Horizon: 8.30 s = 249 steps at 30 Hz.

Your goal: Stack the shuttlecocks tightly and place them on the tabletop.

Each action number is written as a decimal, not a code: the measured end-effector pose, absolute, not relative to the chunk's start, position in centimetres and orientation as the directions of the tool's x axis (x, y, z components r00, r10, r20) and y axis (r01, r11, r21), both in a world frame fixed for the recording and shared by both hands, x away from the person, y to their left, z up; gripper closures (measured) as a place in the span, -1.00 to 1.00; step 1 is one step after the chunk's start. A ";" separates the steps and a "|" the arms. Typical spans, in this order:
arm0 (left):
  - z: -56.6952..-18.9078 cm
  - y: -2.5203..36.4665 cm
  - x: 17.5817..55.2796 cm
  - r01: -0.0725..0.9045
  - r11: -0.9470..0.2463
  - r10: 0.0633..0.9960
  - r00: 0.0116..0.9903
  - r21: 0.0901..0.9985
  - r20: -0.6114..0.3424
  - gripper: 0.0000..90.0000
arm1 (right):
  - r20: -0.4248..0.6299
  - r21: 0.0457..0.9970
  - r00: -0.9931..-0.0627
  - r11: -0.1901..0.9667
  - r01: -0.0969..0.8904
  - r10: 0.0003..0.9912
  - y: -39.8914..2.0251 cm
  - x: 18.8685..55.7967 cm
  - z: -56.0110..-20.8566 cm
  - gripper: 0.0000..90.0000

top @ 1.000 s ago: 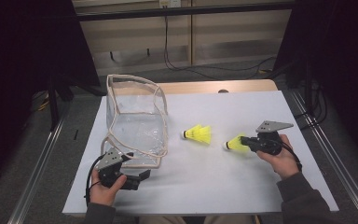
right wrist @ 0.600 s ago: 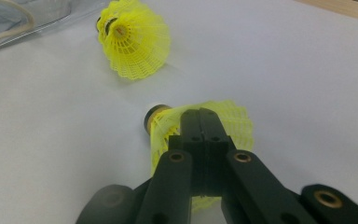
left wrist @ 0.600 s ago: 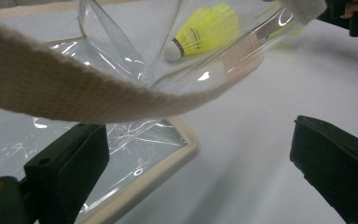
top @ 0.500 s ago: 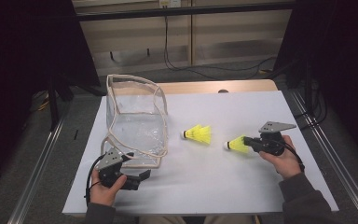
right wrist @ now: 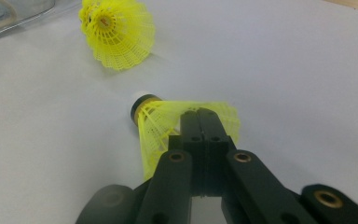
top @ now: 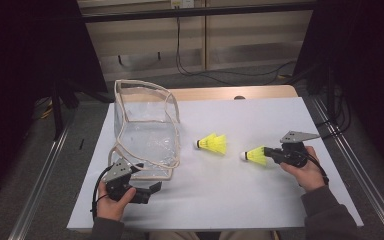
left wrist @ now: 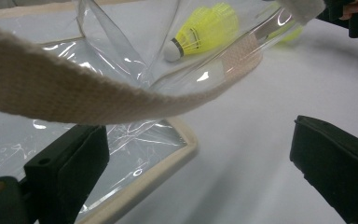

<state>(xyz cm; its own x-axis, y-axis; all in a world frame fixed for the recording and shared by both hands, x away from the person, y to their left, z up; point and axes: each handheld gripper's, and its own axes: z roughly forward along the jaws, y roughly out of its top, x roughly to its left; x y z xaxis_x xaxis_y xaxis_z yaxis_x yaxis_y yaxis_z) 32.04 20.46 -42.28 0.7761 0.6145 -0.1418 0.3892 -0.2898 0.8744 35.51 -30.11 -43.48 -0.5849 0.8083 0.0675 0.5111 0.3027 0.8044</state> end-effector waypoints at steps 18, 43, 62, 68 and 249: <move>-42.2 20.5 32.1 0.387 -0.295 0.616 0.776 0.874 -0.136 -0.90 | 0.070 0.798 -0.579 0.303 0.521 0.812 -30.5 35.3 -43.7 1.00; -42.1 20.5 32.0 0.385 -0.293 0.617 0.776 0.875 -0.135 -0.90 | 0.076 0.840 -0.581 0.262 0.475 0.810 -30.6 34.0 -40.8 0.80; -42.1 20.5 32.1 0.388 -0.294 0.616 0.776 0.874 -0.137 -0.90 | 0.147 0.835 -0.567 0.206 0.511 0.810 -28.9 33.7 -41.8 -0.40; -42.1 20.5 32.0 0.388 -0.291 0.618 0.774 0.874 -0.138 -0.90 | 0.144 0.835 -0.560 0.204 0.512 0.816 -28.9 33.4 -42.2 -0.55; -42.1 20.7 32.1 0.388 -0.284 0.627 0.767 0.877 -0.136 -0.90 | 0.177 0.833 -0.655 0.243 0.497 0.734 -27.1 34.5 -43.2 0.99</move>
<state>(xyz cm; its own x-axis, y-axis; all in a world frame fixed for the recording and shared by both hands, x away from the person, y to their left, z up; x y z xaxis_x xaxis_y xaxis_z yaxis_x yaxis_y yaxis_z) 32.07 20.74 -42.07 0.7668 0.6274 -0.1359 0.3877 -0.2839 0.8770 34.55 -27.10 -43.22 -0.6555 0.7341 0.1774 0.4972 0.2427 0.8330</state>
